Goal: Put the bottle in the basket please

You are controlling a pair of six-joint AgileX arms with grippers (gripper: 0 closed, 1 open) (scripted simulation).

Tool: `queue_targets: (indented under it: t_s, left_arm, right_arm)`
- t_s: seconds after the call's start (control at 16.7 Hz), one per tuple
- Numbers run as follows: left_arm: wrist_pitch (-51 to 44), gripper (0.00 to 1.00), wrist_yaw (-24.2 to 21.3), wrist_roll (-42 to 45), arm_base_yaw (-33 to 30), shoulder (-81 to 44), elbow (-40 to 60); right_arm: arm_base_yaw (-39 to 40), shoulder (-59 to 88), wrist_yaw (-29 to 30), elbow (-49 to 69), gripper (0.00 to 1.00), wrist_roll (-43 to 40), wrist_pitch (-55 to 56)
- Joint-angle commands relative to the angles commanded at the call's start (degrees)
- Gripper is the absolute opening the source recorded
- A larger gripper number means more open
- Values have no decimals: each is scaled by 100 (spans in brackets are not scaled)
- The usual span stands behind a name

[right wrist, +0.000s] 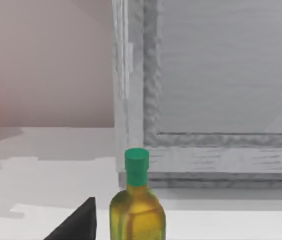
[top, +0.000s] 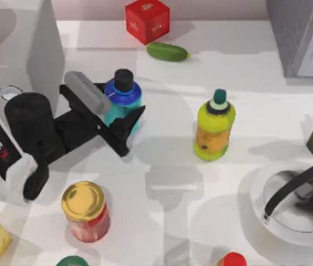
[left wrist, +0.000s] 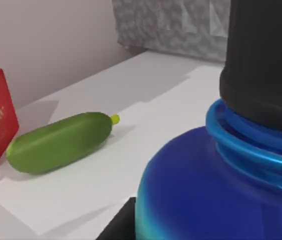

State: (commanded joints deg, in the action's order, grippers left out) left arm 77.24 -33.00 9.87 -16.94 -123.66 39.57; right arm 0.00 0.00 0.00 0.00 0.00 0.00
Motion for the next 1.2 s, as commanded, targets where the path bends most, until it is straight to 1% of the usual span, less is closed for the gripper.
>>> queue_targets:
  t_s: [0.18,0.36,0.54,0.78,0.9,1.02,1.2]
  left_arm:
    - [-1044,0,-768,725,431,843,-8]
    - [-2610,0,-1627,1518,977,1847,5]
    - [-4639,0,-2486,2305,1618,2926,7]
    - [-7622,0,-3531,3270,2709,4470,-7]
    - [-8982,0,-3950,3676,3339,5191,-41]
    - [-10135,0,-4302,4034,3988,5854,-91]
    - [-11432,0,-4721,4489,4897,6700,-168]
  right_arm:
    - [0,0,0,0,100,0,0]
    - [0,0,0,0,100,0,0]
    - [0,0,0,0,100,0,0]
    - [0,0,0,0,100,0,0]
    - [0,0,0,0,100,0,0]
    - [0,0,0,0,100,0,0]
    - [0,0,0,0,100,0,0]
